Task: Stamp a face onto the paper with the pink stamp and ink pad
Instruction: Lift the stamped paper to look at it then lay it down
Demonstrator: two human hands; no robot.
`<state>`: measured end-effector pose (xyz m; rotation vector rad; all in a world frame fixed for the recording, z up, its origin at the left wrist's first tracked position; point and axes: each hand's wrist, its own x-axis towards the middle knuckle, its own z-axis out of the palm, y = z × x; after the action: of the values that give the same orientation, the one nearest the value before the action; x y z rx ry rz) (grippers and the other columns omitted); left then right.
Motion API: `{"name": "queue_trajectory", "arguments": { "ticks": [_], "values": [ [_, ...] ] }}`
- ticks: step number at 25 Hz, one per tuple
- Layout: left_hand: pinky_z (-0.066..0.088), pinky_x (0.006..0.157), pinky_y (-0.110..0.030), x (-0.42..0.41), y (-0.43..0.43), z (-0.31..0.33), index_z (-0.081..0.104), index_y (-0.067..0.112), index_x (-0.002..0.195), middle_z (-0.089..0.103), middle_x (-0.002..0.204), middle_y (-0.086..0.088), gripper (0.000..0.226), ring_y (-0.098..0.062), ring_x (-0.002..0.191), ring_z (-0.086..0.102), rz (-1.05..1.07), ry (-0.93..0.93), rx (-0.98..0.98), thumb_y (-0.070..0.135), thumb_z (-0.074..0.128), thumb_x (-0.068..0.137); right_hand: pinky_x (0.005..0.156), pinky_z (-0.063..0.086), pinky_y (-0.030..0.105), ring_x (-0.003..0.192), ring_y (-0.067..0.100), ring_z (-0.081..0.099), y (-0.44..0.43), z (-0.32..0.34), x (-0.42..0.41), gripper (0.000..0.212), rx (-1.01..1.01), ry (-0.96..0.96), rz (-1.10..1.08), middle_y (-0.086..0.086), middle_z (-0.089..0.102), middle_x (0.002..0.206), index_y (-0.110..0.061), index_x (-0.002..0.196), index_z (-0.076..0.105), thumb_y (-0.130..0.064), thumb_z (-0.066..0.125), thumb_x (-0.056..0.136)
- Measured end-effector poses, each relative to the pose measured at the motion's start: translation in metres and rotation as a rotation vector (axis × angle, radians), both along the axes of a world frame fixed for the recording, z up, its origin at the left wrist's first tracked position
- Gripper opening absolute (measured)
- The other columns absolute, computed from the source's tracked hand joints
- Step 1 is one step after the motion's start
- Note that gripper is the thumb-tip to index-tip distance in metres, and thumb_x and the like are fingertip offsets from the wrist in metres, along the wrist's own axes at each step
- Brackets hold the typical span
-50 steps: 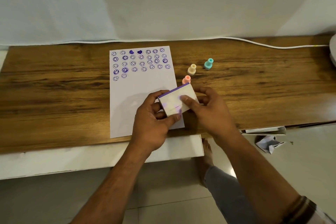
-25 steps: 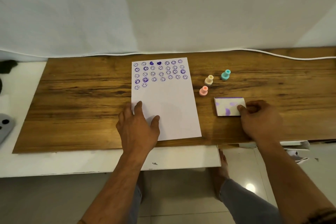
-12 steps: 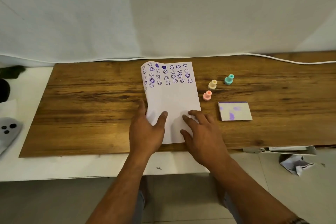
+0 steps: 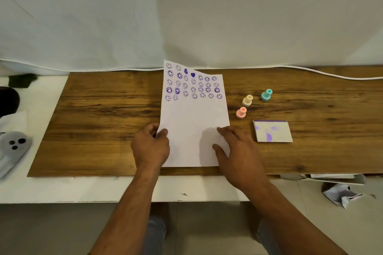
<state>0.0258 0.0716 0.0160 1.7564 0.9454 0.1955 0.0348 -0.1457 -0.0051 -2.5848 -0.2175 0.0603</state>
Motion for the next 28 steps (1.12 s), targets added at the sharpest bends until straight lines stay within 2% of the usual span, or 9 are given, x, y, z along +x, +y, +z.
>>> {"name": "queue_trajectory", "arguments": {
  "ticks": [3, 6, 8, 10, 13, 19, 24, 28],
  "values": [
    [0.054, 0.072, -0.021, 0.003, 0.005, 0.002, 0.072, 0.029, 0.089, 0.077, 0.076, 0.020, 0.018, 0.003, 0.070, 0.072, 0.068, -0.089, -0.139, 0.012, 0.076, 0.093, 0.098, 0.053, 0.039, 0.126, 0.020, 0.060, -0.002, 0.009, 0.014, 0.051, 0.122, 0.050, -0.160, -0.004, 0.060, 0.145, -0.027, 0.145, 0.056, -0.043, 0.067, 0.098],
    [0.054, 0.062, -0.014, 0.004, 0.011, 0.003, 0.075, 0.026, 0.087, 0.078, 0.073, 0.023, 0.018, 0.009, 0.065, 0.071, 0.042, -0.150, -0.286, 0.009, 0.075, 0.093, 0.095, 0.057, 0.036, 0.114, 0.011, 0.064, -0.008, 0.017, 0.027, 0.048, 0.389, 0.117, -0.295, -0.013, 0.067, 0.128, -0.029, 0.141, 0.059, -0.041, 0.071, 0.096],
    [0.056, 0.059, -0.013, 0.004, 0.011, 0.001, 0.077, 0.024, 0.089, 0.080, 0.077, 0.019, 0.016, 0.005, 0.067, 0.073, 0.020, -0.160, -0.336, 0.009, 0.074, 0.094, 0.084, 0.058, 0.029, 0.102, 0.003, 0.067, -0.012, 0.020, 0.031, 0.030, 0.635, 0.221, -0.377, -0.025, 0.070, 0.107, -0.036, 0.122, 0.070, -0.039, 0.076, 0.093],
    [0.056, 0.058, -0.012, 0.004, 0.010, 0.001, 0.077, 0.024, 0.090, 0.082, 0.079, 0.017, 0.016, 0.002, 0.069, 0.075, 0.011, -0.171, -0.359, 0.008, 0.074, 0.093, 0.071, 0.056, 0.024, 0.095, 0.006, 0.068, -0.015, 0.020, 0.034, 0.010, 0.779, 0.290, -0.409, -0.030, 0.071, 0.094, -0.040, 0.097, 0.073, -0.039, 0.079, 0.089],
    [0.056, 0.058, -0.012, 0.004, 0.009, 0.000, 0.077, 0.024, 0.089, 0.082, 0.079, 0.016, 0.016, 0.002, 0.069, 0.075, 0.009, -0.175, -0.352, 0.009, 0.074, 0.093, 0.069, 0.054, 0.020, 0.093, 0.006, 0.069, -0.017, 0.022, 0.036, 0.011, 0.834, 0.307, -0.420, -0.026, 0.073, 0.097, -0.035, 0.098, 0.076, -0.037, 0.080, 0.087],
    [0.054, 0.057, -0.010, 0.004, 0.008, -0.002, 0.078, 0.026, 0.091, 0.081, 0.081, 0.019, 0.014, 0.003, 0.072, 0.075, 0.016, -0.171, -0.336, 0.013, 0.075, 0.093, 0.071, 0.056, 0.023, 0.091, 0.006, 0.067, -0.015, 0.022, 0.034, 0.010, 0.861, 0.331, -0.426, -0.030, 0.070, 0.094, -0.040, 0.093, 0.073, -0.038, 0.080, 0.087],
    [0.053, 0.056, -0.008, 0.005, 0.007, -0.001, 0.076, 0.026, 0.091, 0.080, 0.077, 0.022, 0.016, 0.006, 0.070, 0.074, 0.009, -0.181, -0.337, 0.011, 0.074, 0.094, 0.078, 0.060, 0.030, 0.094, 0.008, 0.066, -0.015, 0.022, 0.033, 0.019, 0.858, 0.335, -0.436, -0.023, 0.071, 0.102, -0.032, 0.107, 0.076, -0.036, 0.078, 0.089],
    [0.052, 0.056, -0.008, 0.005, 0.005, -0.001, 0.076, 0.024, 0.088, 0.080, 0.076, 0.020, 0.017, 0.007, 0.066, 0.073, 0.000, -0.197, -0.321, 0.008, 0.072, 0.095, 0.071, 0.058, 0.020, 0.088, 0.002, 0.069, -0.016, 0.023, 0.034, 0.014, 0.873, 0.332, -0.421, -0.029, 0.071, 0.094, -0.034, 0.104, 0.076, -0.034, 0.078, 0.089]
  ]
}}
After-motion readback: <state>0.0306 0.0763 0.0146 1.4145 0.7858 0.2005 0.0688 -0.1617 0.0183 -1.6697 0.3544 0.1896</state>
